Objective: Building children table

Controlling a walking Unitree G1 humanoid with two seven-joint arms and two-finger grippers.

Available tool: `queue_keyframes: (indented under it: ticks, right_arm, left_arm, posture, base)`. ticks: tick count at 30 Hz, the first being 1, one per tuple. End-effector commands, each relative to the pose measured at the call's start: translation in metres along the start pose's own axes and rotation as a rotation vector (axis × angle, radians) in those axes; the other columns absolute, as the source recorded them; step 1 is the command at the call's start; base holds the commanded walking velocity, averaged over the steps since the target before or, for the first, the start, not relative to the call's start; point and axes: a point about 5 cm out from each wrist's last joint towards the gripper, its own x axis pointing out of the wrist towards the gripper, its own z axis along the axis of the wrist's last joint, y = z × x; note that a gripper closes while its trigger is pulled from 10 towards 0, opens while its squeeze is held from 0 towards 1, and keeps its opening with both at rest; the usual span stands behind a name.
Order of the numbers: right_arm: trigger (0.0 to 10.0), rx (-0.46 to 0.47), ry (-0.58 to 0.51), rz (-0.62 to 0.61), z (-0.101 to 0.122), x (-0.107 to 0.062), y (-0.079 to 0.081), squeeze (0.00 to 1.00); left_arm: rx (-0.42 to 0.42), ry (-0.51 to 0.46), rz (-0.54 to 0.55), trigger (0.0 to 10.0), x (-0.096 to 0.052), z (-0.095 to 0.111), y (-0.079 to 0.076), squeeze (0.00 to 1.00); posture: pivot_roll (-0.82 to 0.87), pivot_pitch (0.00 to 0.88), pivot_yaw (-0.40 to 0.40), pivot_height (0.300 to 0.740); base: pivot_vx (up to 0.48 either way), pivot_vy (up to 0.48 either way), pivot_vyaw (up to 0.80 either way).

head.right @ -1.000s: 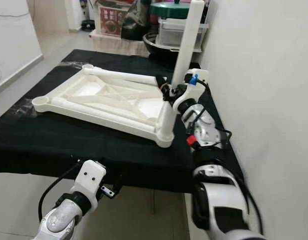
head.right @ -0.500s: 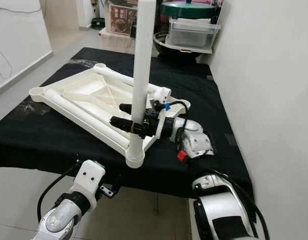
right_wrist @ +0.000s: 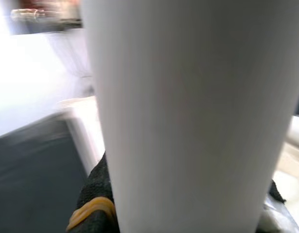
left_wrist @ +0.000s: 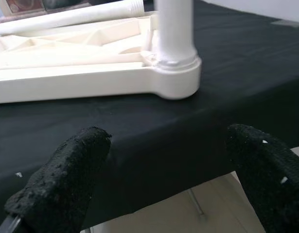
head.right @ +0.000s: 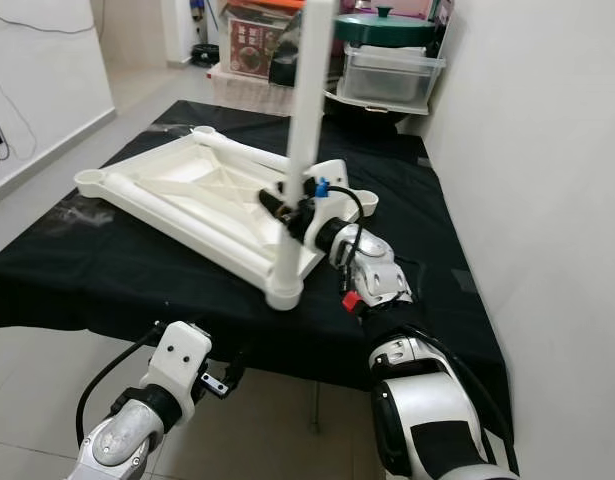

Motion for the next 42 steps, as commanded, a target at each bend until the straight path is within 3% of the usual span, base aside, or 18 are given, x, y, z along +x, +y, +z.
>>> queue_keyframes:
  ticks: [1,3,8,11,12,13,15,16,17,18,20,21,23,27,29,31,35,42]
  right_arm:
    - [0.0,0.023,-0.016,-0.341,0.005,-0.009,-0.033,0.0]
    - [0.0,0.041,0.03,-0.681,-0.005,-0.026,-0.055,0.0]
    - [0.0,0.069,0.02,-0.875,-0.012,-0.035,-0.052,0.0]
    - [0.0,0.091,0.021,-0.873,-0.013,-0.032,-0.045,0.0]
    - [2.1,0.128,0.011,-0.843,-0.013,-0.027,-0.038,0.0]
    - [10.0,0.155,-0.024,-0.786,-0.009,-0.02,-0.03,0.0]
    - [10.0,0.155,-0.024,-0.786,-0.009,-0.02,-0.03,0.0]
    - [10.0,0.152,-0.073,-0.73,-0.002,-0.015,-0.023,0.89]
    - [10.0,0.152,-0.073,-0.73,-0.002,-0.015,-0.023,0.89]
    - [10.0,0.152,-0.125,-0.676,0.005,-0.012,-0.018,1.0]
    - [10.0,0.123,-0.18,-0.639,0.014,-0.009,-0.015,0.93]
    - [10.0,0.133,-0.216,-0.567,0.019,-0.006,-0.013,0.0]
    - [10.0,0.133,-0.216,-0.567,0.019,-0.006,-0.013,0.0]
    - [10.0,0.139,-0.247,-0.402,0.026,-0.003,-0.009,0.0]
    - [10.0,0.183,-0.191,-0.023,0.02,-0.003,-0.002,0.0]
    - [10.0,0.183,-0.191,-0.023,0.02,-0.003,-0.002,0.0]
    - [10.0,0.162,-0.063,0.633,0.009,-0.026,0.017,0.0]
    - [10.0,0.11,0.046,0.931,-0.003,-0.038,0.035,0.0]
  left_arm:
    - [0.003,0.009,-0.004,10.0,0.0,-0.002,0.0,0.0]
    - [0.004,0.01,-0.007,10.0,0.001,-0.003,0.0,0.0]
    - [0.008,0.012,-0.009,10.0,0.001,-0.004,0.0,0.0]
    - [0.008,0.013,-0.008,10.0,0.001,-0.004,0.0,0.0]
    - [0.008,0.014,-0.007,10.0,0.001,-0.004,0.0,0.0]
    - [0.008,0.014,-0.007,10.0,0.001,-0.004,0.0,0.0]
    - [0.008,0.014,-0.007,10.0,0.001,-0.004,0.0,0.0]
    - [0.007,0.014,-0.007,10.0,0.001,-0.005,0.0,0.0]
    - [0.007,0.014,-0.007,10.0,0.001,-0.005,0.0,0.0]
    - [0.006,0.015,-0.007,10.0,0.001,-0.005,-0.001,0.0]
    - [0.006,0.014,-0.007,10.0,0.001,-0.005,-0.001,0.0]
    - [0.004,0.014,-0.007,10.0,0.001,-0.005,-0.001,0.0]
    - [0.004,0.014,-0.007,10.0,0.001,-0.005,-0.001,0.0]
    - [0.003,0.011,-0.008,10.0,0.001,-0.004,-0.001,0.0]
    - [0.002,0.01,-0.007,10.0,0.002,-0.004,-0.002,0.0]
    - [0.002,0.01,-0.007,10.0,0.002,-0.004,-0.002,0.0]
    - [0.002,0.007,-0.006,10.0,0.002,-0.003,-0.002,0.0]
    - [0.0,0.007,-0.006,10.0,0.001,-0.002,-0.002,0.0]
  posture:
    - [0.12,0.0,-0.123,0.74]
    - [0.12,0.0,-0.124,0.74]
    - [0.14,0.0,-0.127,0.74]
    - [0.14,0.0,-0.126,0.74]
    - [0.14,0.0,-0.126,0.74]
    - [0.14,0.0,-0.127,0.74]
    - [0.14,0.0,-0.127,0.74]
    - [0.13,0.0,-0.129,0.74]
    - [0.13,0.0,-0.129,0.74]
    - [0.13,0.0,-0.128,0.74]
    - [0.13,0.0,-0.13,0.74]
    - [0.13,0.0,-0.131,0.74]
    - [0.13,0.0,-0.131,0.74]
    - [0.13,0.0,-0.132,0.74]
    - [0.13,0.0,-0.133,0.74]
    - [0.13,0.0,-0.133,0.74]
    - [0.13,0.0,-0.133,0.74]
    - [0.13,0.0,-0.131,0.74]
  base:
    - [0.0,0.0,0.0]
    - [0.0,0.0,0.0]
    - [0.0,0.0,0.0]
    - [0.0,0.0,0.0]
    - [0.0,0.0,0.0]
    - [0.0,0.0,0.0]
    - [0.0,0.0,0.0]
    - [0.0,0.0,0.0]
    - [0.0,0.0,0.0]
    - [0.0,0.0,0.0]
    - [0.0,0.0,0.0]
    - [0.0,0.0,0.0]
    - [0.0,0.0,0.0]
    - [0.0,0.0,0.0]
    - [0.0,0.0,0.0]
    - [0.0,0.0,0.0]
    - [0.0,0.0,0.0]
    - [0.0,0.0,0.0]
